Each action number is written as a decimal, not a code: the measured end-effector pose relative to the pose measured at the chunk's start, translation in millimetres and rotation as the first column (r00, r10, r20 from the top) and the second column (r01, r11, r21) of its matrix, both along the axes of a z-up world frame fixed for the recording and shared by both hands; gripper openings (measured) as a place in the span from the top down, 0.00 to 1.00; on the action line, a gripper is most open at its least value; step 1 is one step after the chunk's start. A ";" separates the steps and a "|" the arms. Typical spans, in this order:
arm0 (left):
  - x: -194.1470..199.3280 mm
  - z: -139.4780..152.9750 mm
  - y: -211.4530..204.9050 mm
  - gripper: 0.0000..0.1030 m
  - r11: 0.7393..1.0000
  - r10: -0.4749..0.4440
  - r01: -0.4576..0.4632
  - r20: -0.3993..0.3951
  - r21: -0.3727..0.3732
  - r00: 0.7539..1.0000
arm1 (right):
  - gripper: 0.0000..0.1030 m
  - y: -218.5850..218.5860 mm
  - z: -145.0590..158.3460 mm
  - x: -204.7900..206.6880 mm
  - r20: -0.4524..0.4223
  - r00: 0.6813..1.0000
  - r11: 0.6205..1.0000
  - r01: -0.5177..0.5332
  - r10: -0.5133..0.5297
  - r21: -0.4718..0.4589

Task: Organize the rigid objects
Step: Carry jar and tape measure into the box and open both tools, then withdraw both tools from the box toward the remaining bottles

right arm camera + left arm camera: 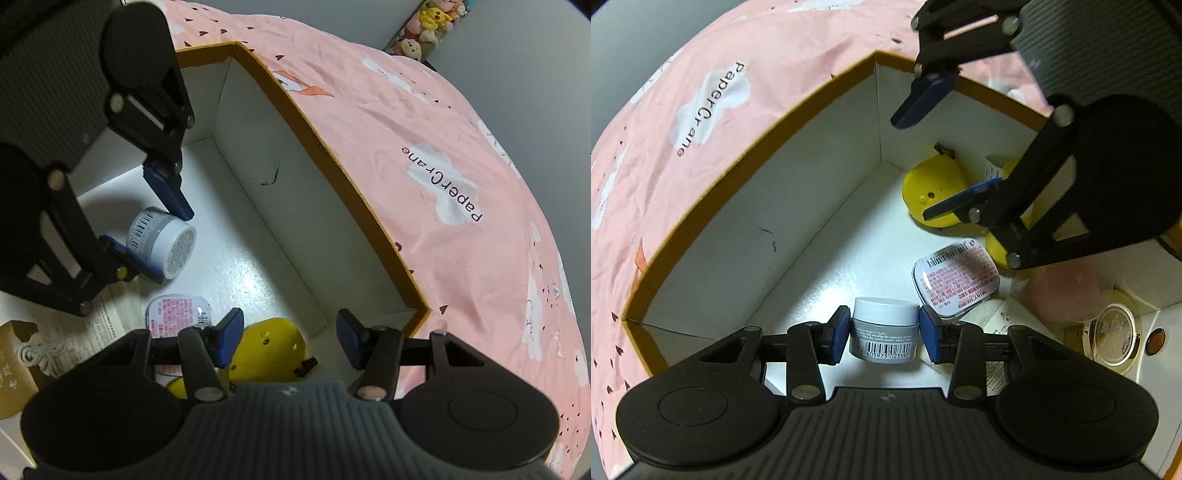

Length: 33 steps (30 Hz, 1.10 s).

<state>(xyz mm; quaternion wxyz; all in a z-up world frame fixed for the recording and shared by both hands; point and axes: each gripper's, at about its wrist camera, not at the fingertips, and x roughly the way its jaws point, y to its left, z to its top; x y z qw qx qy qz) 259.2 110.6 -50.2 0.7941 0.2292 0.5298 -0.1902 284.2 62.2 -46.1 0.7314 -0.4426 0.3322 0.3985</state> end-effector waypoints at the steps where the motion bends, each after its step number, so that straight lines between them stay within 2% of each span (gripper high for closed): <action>1: -0.1 -1.0 -1.2 0.55 1.000 0.001 -0.001 -0.006 0.005 1.000 | 0.46 -0.8 0.6 -0.2 -0.004 1.000 1.000 0.002 -0.002 0.005; 5: 4.8 -2.9 -1.6 0.54 1.000 0.007 -0.007 -0.020 0.027 1.000 | 0.46 -6.5 4.1 -3.7 -0.021 1.000 1.000 0.014 -0.014 0.022; 13: 1.1 2.6 -2.4 0.52 1.000 0.003 -0.003 0.000 0.016 1.000 | 0.45 -10.3 3.8 -5.2 -0.027 0.999 0.999 0.030 -0.029 0.038; 17: -4.6 7.8 -4.3 0.43 1.000 -0.011 0.011 0.016 0.010 1.000 | 0.42 -11.4 6.7 -6.8 -0.029 0.999 0.998 0.035 -0.034 0.050; 21: -12.6 16.2 -5.4 0.43 1.000 -0.009 0.009 0.035 0.010 0.999 | 0.40 -14.6 13.3 -8.3 -0.029 0.999 0.996 0.043 -0.041 0.072; 24: -20.6 25.5 -3.6 0.43 1.000 -0.006 0.007 0.080 -0.017 0.997 | 0.40 -18.2 21.2 -11.8 -0.030 0.998 0.993 0.054 -0.051 0.102; 28: -45.6 46.2 -1.3 0.43 0.999 -0.032 0.039 0.188 -0.034 0.982 | 0.40 -30.2 34.9 -19.3 -0.033 0.995 0.980 0.099 -0.095 0.172; 30: -63.7 56.4 0.2 0.43 0.998 -0.041 0.052 0.247 -0.040 0.968 | 0.39 -38.9 42.5 -24.1 -0.034 0.991 0.966 0.134 -0.130 0.221; 33: -96.0 69.4 4.0 0.43 0.998 -0.039 0.055 0.335 -0.038 0.942 | 0.37 -60.7 54.0 -35.1 -0.043 0.978 0.919 0.208 -0.205 0.334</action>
